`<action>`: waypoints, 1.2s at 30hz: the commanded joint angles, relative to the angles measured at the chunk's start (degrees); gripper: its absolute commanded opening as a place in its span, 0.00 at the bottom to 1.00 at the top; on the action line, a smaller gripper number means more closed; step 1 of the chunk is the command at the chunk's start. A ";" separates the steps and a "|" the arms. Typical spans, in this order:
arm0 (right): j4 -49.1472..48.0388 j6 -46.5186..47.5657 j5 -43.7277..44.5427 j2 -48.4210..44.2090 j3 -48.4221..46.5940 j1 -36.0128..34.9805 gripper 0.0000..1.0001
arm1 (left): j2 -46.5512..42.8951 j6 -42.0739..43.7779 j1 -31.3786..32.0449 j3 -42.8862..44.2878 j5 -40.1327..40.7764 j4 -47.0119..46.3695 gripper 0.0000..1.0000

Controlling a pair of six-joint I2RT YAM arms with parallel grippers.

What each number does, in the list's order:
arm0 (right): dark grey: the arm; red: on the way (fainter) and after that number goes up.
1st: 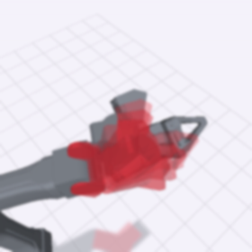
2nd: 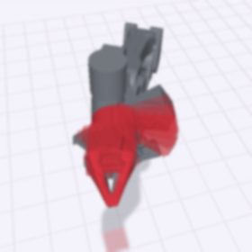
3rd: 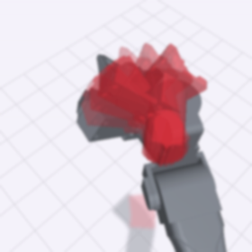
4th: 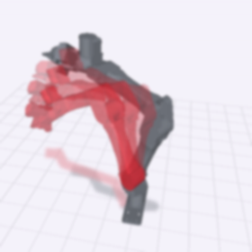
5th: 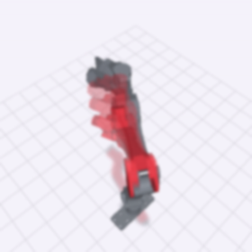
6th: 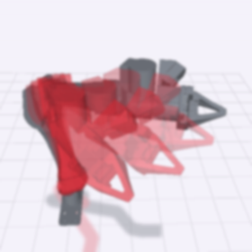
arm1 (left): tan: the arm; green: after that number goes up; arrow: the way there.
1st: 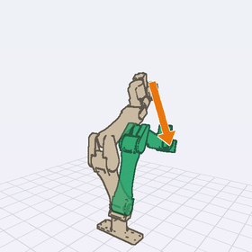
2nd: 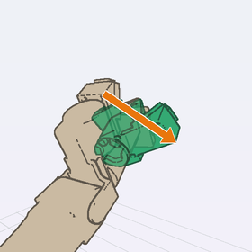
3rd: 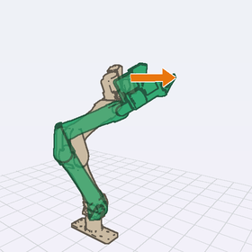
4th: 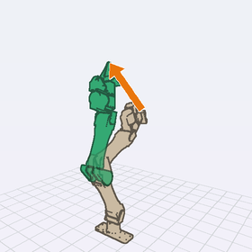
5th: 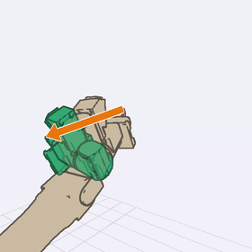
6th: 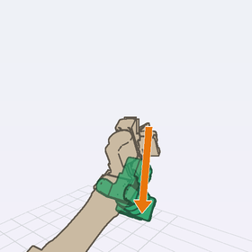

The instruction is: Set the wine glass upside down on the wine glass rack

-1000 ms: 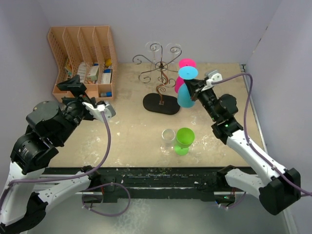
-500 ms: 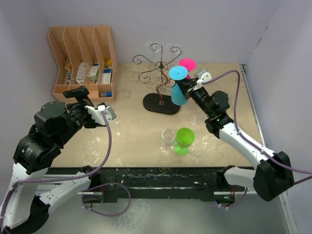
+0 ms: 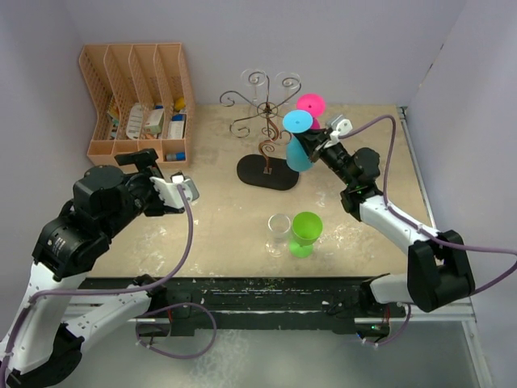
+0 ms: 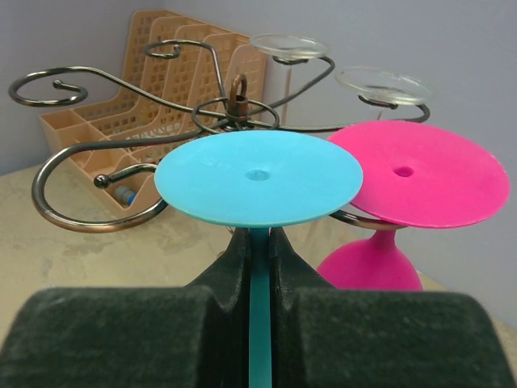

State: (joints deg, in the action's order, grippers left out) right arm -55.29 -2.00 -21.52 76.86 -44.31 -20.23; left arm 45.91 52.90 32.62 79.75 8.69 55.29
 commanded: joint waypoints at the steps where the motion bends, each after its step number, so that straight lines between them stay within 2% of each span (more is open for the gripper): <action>1: -9.74 -0.99 -7.56 0.04 -0.24 0.37 0.00 | 0.63 -1.25 -0.50 -0.83 -0.59 -2.02 1.00; 13: -13.28 -4.82 -15.34 4.97 -2.26 0.28 0.00 | 1.53 -1.44 -1.28 -2.02 -0.61 -3.33 1.00; 25: -22.60 -7.61 -21.22 9.19 -3.22 0.28 0.00 | 2.45 -0.93 -1.51 -1.85 -0.25 -4.02 1.00; 33: -33.49 -12.84 -24.94 12.30 -2.54 0.28 0.00 | 2.99 -1.20 -1.73 -1.70 -0.52 -3.87 1.00; 36: -40.75 -17.32 -25.50 13.68 -2.01 0.34 0.00 | 3.17 -1.15 -1.77 -1.70 -0.52 -4.02 1.00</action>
State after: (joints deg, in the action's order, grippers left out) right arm -82.24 -13.41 -43.57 90.02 -45.17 -19.77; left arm 48.93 52.88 31.42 77.87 8.64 54.00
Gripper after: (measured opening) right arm 0.049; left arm 0.993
